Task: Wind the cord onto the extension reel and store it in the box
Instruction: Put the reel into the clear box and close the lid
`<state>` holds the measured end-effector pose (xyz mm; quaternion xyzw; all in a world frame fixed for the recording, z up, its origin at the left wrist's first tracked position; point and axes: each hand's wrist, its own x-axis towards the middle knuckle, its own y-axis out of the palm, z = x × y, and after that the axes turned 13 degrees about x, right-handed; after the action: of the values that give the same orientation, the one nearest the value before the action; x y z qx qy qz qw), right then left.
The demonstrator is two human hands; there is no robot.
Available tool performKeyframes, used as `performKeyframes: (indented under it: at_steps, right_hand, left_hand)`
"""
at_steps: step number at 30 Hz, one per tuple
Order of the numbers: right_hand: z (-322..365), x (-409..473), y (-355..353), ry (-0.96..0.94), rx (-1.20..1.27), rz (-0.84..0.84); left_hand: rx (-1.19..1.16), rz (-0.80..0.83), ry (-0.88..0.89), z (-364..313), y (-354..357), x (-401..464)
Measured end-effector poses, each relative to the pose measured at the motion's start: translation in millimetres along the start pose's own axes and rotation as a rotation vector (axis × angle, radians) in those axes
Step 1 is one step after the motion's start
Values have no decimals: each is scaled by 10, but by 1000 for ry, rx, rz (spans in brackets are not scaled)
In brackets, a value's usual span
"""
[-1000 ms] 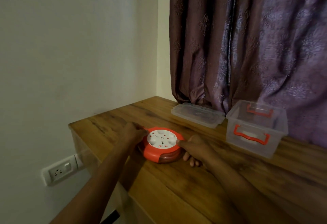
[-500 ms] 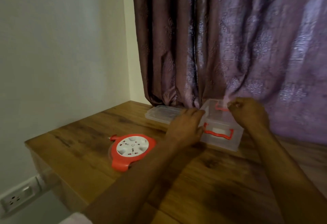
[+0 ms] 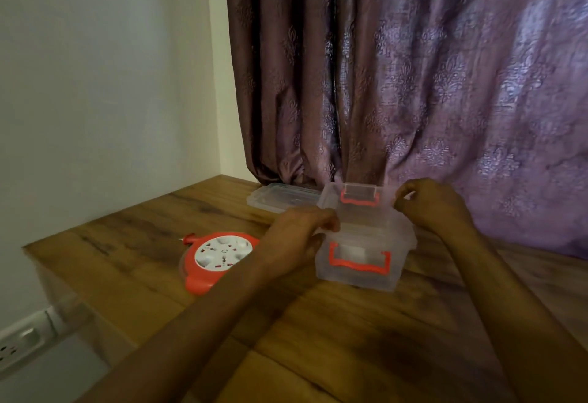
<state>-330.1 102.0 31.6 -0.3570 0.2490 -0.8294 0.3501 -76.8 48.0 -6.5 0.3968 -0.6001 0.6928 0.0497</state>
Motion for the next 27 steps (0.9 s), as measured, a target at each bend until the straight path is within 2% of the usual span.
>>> performKeyframes:
  at_steps: [5, 8, 12, 18, 21, 22, 25, 27]
  right_hand:
    - [-7, -83, 64, -94, 22, 88]
    - [-11, -91, 143, -74, 50, 157]
    - [-6, -81, 245, -49, 14, 243]
    - [-4, -87, 277, -74, 14, 233]
    - [69, -107, 249, -36, -25, 285]
    - [121, -130, 225, -31, -64, 273]
    - [481, -195, 112, -169, -82, 152]
    - [835, -232, 128, -273, 70, 254]
  left_hand:
    - [-180, 22, -15, 24, -444, -614]
    - [-228, 49, -55, 95, -604, -878]
    - [-266, 39, -101, 127, -679, -985]
    - [-280, 27, -96, 138, -653, -1056]
    - [-328, -39, -98, 170, -684, -1107]
    - [-352, -79, -174, 198, -694, -1132]
    - [-391, -182, -610, 420, -677, -1162]
    - [-373, -192, -853, 623, -639, -1158]
